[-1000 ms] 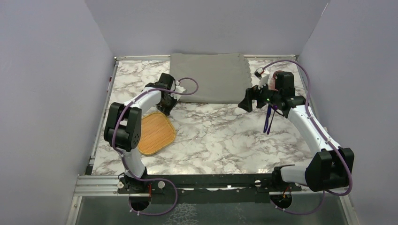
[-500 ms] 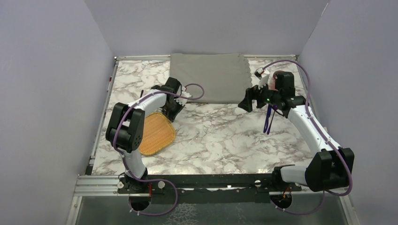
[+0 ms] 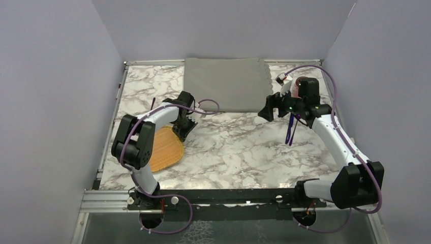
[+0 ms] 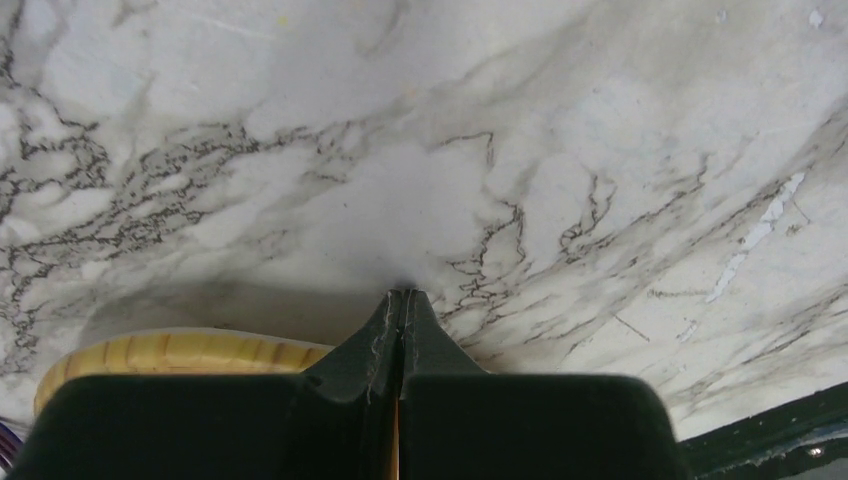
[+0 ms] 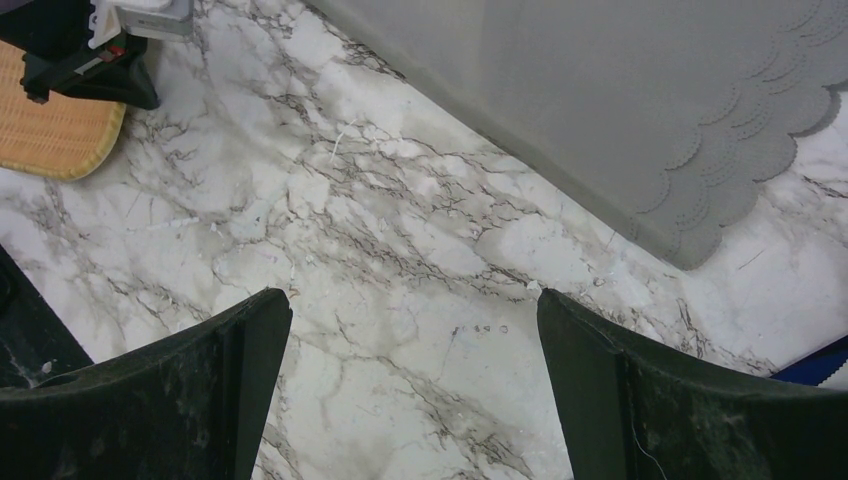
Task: Set the dinner table for one person
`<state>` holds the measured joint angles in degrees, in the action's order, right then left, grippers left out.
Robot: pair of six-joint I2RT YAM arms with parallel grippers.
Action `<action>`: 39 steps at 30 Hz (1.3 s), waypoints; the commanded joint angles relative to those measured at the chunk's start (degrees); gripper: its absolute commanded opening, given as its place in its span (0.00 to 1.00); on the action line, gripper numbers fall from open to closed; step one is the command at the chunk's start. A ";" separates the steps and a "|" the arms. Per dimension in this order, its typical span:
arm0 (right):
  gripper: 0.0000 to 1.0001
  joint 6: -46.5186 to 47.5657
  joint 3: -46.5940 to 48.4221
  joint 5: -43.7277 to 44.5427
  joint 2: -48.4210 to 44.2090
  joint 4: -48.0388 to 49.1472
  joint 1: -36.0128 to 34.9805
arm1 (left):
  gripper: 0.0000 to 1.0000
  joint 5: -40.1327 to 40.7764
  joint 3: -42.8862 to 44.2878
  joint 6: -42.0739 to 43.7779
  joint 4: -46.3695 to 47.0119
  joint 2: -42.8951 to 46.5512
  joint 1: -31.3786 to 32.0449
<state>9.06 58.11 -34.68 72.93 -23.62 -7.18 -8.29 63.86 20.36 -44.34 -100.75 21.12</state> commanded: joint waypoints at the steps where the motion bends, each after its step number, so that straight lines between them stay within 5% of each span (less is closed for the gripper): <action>1: 0.98 0.72 0.48 0.23 -1.45 0.70 -0.03 | 0.00 0.30 -0.79 0.18 -4.03 3.47 0.17; 39: 0.98 0.53 0.29 -0.04 -2.86 0.68 -0.05 | 0.00 4.72 -5.01 1.61 -12.06 8.24 0.23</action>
<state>9.06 58.11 -34.68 71.55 -23.62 -7.18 -5.52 59.51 20.88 -53.49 -93.21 21.15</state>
